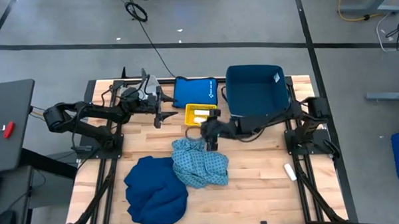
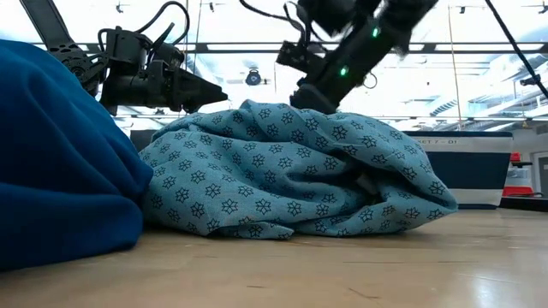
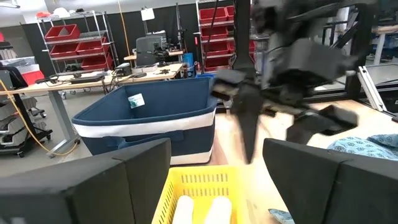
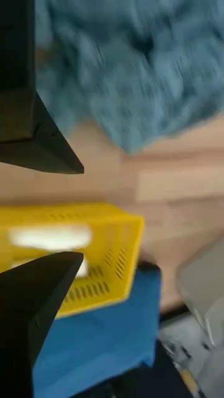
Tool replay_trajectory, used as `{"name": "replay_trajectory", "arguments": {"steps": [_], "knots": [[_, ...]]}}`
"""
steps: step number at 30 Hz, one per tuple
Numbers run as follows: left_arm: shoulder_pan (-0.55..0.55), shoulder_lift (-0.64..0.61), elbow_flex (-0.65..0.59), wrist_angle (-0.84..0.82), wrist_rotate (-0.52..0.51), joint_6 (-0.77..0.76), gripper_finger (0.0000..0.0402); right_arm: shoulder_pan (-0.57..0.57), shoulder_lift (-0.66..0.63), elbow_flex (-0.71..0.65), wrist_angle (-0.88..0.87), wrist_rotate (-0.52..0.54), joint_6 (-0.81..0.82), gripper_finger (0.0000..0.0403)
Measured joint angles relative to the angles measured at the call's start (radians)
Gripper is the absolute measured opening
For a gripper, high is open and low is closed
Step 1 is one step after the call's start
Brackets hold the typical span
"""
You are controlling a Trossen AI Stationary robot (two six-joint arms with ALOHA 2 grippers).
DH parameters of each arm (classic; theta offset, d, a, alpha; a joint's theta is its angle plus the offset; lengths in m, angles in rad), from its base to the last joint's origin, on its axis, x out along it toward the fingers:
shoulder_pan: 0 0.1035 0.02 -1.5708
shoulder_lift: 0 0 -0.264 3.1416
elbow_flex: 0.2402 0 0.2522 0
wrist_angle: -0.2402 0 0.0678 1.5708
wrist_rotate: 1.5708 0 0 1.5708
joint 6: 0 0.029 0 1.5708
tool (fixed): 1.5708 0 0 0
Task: Pick & place medical supplies in basket/bin
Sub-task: Put the white rolled gauze into the yellow bin
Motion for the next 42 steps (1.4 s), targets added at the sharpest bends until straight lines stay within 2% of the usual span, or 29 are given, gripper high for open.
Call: {"name": "replay_trajectory", "arguments": {"steps": [4, 10, 17, 23, 29, 42], "knots": [[0.000, 0.000, 0.000, 0.000, 0.004, -0.001, 0.0259, 0.081, 0.000, 0.100, -0.271, 0.039, 0.132, 0.0224], [0.000, 0.000, 0.000, -0.001, 0.007, -0.002, 0.0259, 0.175, 0.000, 0.189, -0.670, 0.027, 0.435, 0.0224], [0.000, 0.000, 0.000, -0.001, 0.007, -0.002, 0.0259, 0.260, 0.000, 0.224, -1.068, -0.175, 0.840, 0.0224], [0.000, 0.000, 0.000, 0.000, 0.008, -0.002, 0.0259, 0.328, 0.000, 0.224, -1.288, -0.369, 1.110, 0.0224], [0.000, 0.000, 0.000, 0.000, 0.008, 0.001, 0.0259, 0.399, 0.000, 0.222, -1.388, -0.520, 1.263, 0.0224], [0.000, 0.000, 0.000, 0.000, 0.038, 0.017, 0.0259, 0.521, 0.000, 0.026, -1.323, -0.800, 1.464, 0.0224]]}}
